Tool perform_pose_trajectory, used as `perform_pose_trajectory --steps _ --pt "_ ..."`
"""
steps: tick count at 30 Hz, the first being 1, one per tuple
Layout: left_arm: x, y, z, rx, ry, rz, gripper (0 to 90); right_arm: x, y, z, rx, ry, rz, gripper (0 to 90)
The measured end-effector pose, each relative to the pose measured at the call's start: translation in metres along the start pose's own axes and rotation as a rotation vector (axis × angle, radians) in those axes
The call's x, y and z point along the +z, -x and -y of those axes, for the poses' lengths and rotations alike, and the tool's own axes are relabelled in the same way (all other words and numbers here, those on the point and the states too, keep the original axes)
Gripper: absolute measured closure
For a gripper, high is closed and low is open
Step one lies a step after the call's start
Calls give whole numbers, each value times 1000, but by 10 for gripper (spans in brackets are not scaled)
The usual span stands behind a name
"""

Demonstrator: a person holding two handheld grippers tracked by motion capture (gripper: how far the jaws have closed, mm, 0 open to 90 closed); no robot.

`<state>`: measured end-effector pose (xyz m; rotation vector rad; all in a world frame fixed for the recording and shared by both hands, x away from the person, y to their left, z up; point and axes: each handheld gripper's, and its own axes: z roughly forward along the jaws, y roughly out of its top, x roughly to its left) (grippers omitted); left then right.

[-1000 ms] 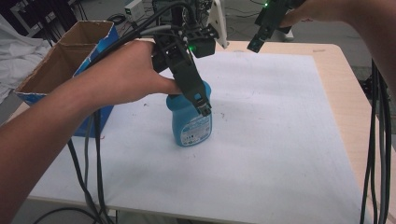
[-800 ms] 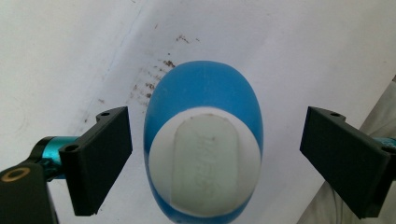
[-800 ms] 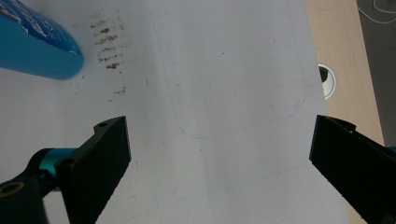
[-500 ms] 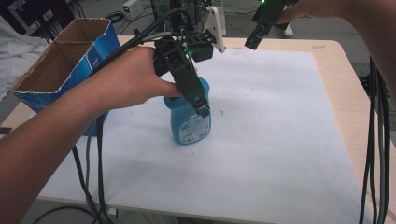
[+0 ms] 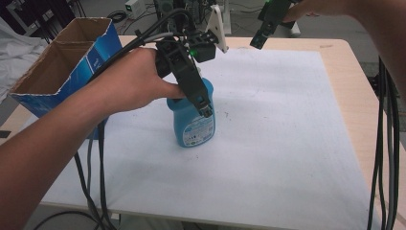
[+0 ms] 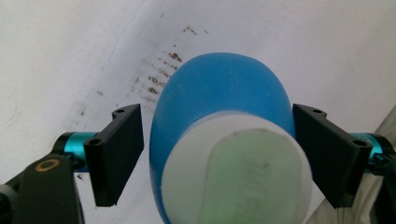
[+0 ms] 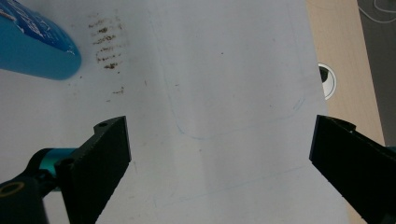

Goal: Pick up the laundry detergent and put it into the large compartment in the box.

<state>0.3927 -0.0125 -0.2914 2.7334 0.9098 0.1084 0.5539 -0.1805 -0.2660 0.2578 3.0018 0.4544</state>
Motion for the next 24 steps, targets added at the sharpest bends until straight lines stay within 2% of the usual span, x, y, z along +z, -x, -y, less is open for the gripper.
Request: perform_pose_trajectory --steps 6,15,24 --pt "1 0 -1 -4 -6 10 229 0 0 0 1 2 0 44" --pt "1 0 -1 -18 -4 1 305 1 0 -2 0 3 -2 44" --pt "3 0 0 -24 -1 -9 323 1 0 -2 2 3 -2 44"
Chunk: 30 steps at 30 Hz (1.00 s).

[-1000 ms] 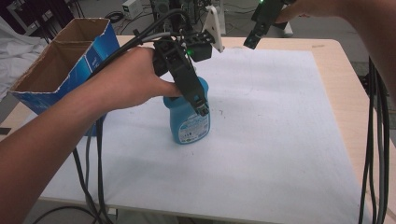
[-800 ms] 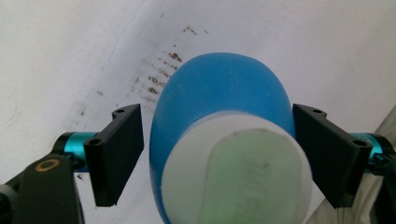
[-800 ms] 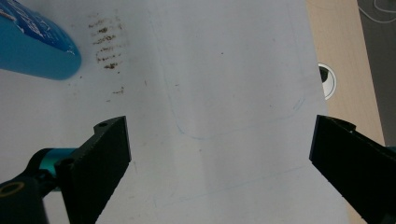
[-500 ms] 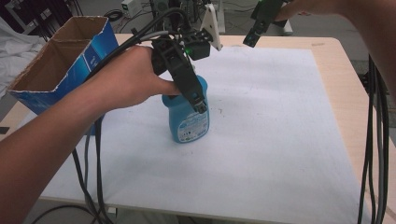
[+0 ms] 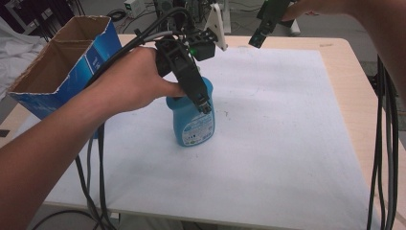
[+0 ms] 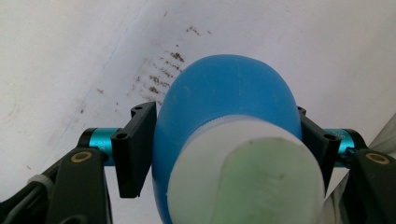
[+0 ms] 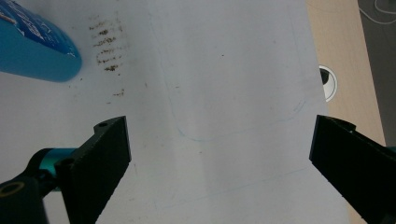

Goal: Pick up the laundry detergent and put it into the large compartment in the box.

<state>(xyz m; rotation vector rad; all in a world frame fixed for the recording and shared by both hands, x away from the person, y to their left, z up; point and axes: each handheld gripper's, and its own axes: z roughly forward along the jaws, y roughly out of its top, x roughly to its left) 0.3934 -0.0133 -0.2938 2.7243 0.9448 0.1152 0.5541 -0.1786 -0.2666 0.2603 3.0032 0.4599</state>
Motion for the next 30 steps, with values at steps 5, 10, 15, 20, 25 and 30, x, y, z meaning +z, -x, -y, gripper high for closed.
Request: perform_pose_trajectory --steps 5,10,15,20,25,30 --pt "0 1 0 5 3 5 369 0 0 1 0 0 0 44" --pt "0 1 1 9 9 1 371 -1 0 1 1 -1 1 44" --pt "-3 0 2 14 8 9 375 -2 -1 1 -1 -1 2 44" --pt "-20 -3 6 12 15 27 375 -4 -1 2 1 -1 1 44" --pt "-60 -9 12 28 38 26 375 -7 0 5 2 -1 5 44" --pt "-95 -15 19 63 55 29 375 -9 0 7 7 -2 10 44"
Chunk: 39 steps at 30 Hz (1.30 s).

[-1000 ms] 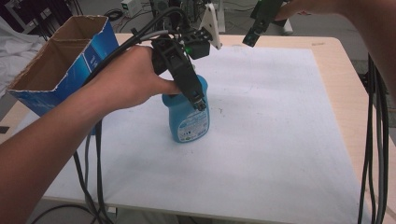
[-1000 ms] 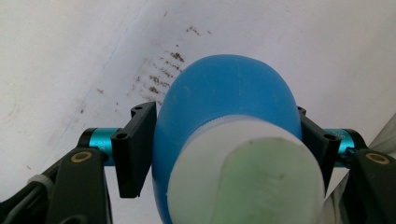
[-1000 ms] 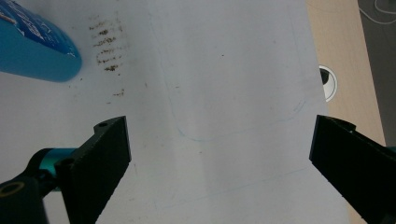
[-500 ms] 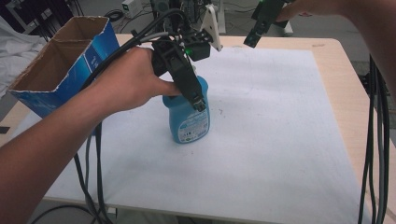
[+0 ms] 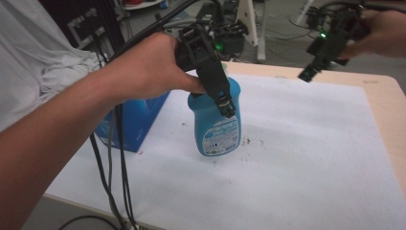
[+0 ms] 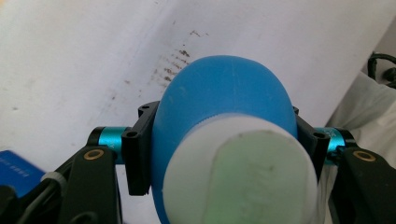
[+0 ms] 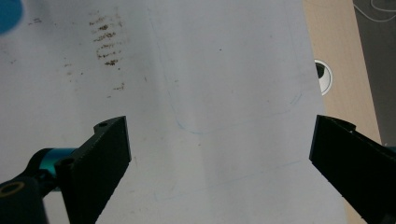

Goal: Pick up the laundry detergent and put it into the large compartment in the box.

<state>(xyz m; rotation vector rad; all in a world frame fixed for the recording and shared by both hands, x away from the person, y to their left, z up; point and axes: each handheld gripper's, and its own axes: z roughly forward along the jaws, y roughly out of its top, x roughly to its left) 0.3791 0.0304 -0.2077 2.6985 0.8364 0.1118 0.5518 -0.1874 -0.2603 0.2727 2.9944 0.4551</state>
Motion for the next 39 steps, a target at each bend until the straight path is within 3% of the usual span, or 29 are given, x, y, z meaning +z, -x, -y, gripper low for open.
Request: perform_pose_trajectory --steps 1,3,4,7,14,21,23,29,39 --pt "-18 -2 3 16 7 -8 375 -2 0 1 1 0 3 44" --pt "-40 -5 7 33 -4 -26 375 -3 0 1 2 1 1 44" --pt "-40 -5 7 33 -4 -26 375 -3 0 2 5 1 2 44" --pt "-65 -12 14 32 -6 -38 375 -3 -1 1 -4 -3 4 44" --pt "-102 -27 31 25 -3 -52 375 -3 -1 0 1 -2 4 44" --pt "-127 -39 45 27 8 -68 376 -2 -2 0 2 -14 4 44" --pt "-142 -47 56 6 29 -79 376 -1 -1 0 -5 -16 4 44" --pt "-166 -64 76 -36 82 -124 377 -3 0 1 10 -20 7 44" --pt "-177 -97 102 -91 79 -170 378 -3 0 1 11 -28 11 44"
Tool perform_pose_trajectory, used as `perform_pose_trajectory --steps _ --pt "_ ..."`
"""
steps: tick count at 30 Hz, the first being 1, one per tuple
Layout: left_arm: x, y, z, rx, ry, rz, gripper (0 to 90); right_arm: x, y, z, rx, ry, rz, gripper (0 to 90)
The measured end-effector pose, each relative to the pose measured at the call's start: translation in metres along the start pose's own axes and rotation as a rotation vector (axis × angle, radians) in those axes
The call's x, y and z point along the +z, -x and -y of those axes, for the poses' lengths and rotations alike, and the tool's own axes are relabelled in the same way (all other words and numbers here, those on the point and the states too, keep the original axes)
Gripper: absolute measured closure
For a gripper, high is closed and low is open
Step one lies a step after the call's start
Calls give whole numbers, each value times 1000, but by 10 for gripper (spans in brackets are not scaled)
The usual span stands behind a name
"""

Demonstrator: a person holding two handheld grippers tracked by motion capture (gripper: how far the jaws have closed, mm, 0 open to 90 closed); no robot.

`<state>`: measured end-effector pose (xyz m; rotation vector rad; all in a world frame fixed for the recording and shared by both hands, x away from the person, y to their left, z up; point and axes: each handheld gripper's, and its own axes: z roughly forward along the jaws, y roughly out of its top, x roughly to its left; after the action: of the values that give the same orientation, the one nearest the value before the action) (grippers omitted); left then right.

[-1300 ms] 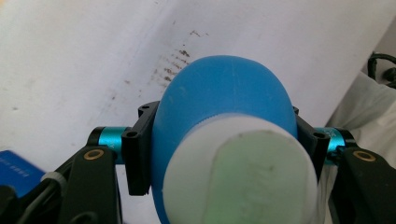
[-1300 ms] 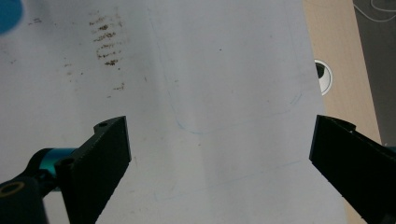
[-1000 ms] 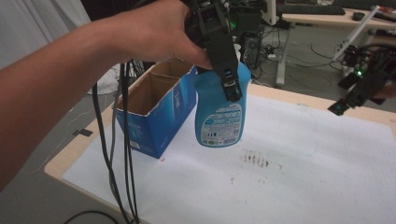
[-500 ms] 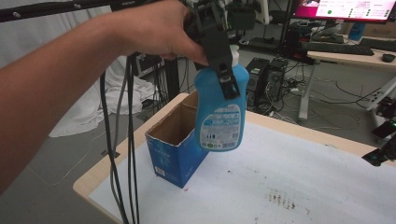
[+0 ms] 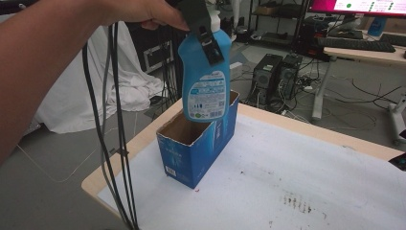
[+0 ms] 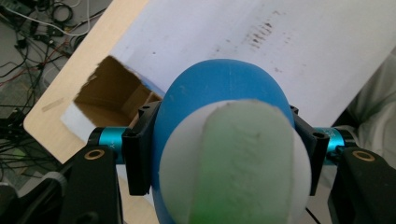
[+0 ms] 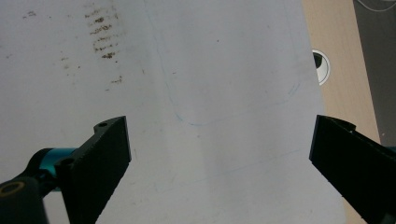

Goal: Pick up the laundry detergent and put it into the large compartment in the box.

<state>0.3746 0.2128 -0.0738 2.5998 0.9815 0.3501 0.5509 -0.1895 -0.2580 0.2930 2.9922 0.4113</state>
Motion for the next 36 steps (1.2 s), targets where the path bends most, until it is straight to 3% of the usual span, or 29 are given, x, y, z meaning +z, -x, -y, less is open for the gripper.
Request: perform_pose_trajectory --steps 5,12,14,16,26,30,33,36 --pt "3 -11 8 -1 -2 -34 378 0 0 1 3 -4 1 44" --pt "26 -26 26 15 -21 -60 378 0 1 2 14 -13 6 44" --pt "29 -28 28 15 -25 -57 378 0 1 2 14 -15 6 44" --pt "43 -30 33 13 -36 -49 378 1 0 1 13 -21 11 44" --pt "80 -33 46 17 -69 -26 378 3 0 -1 16 -26 8 44" --pt "102 -34 54 17 -86 -10 378 5 1 -1 10 -30 5 44" --pt "107 -34 56 18 -92 -7 378 5 0 -1 17 -37 6 44" --pt "128 -34 64 21 -115 10 378 7 0 -2 13 -37 4 44"
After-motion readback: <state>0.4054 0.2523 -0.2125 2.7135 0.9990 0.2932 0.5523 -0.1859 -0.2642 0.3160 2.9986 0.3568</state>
